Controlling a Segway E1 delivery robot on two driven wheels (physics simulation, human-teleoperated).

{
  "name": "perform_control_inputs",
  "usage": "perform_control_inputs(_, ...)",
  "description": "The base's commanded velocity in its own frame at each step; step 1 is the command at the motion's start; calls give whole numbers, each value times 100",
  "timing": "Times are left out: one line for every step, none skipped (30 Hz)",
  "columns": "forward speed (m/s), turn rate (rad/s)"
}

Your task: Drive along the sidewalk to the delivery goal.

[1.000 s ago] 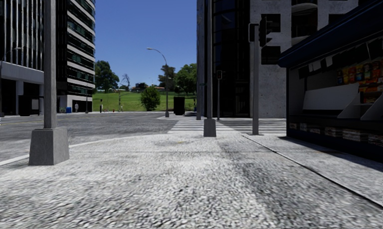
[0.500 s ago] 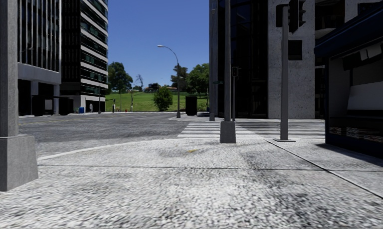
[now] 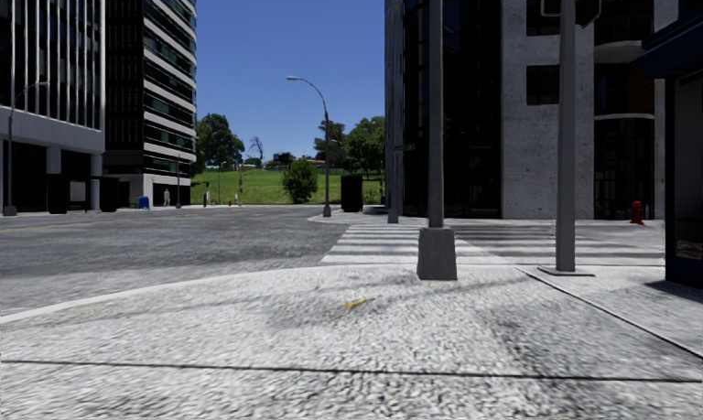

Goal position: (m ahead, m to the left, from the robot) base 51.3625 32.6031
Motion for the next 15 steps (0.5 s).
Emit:
perform_control_inputs(191, 0)
perform_control_inputs(191, 0)
perform_control_inputs(191, 0)
perform_control_inputs(191, 0)
perform_control_inputs(191, 0)
perform_control_inputs(191, 0)
perform_control_inputs(191, 0)
perform_control_inputs(190, 0)
perform_control_inputs(185, 0)
perform_control_inputs(182, 0)
perform_control_inputs(182, 0)
perform_control_inputs(180, 0)
perform_control_inputs(180, 0)
perform_control_inputs(180, 0)
perform_control_inputs(180, 0)
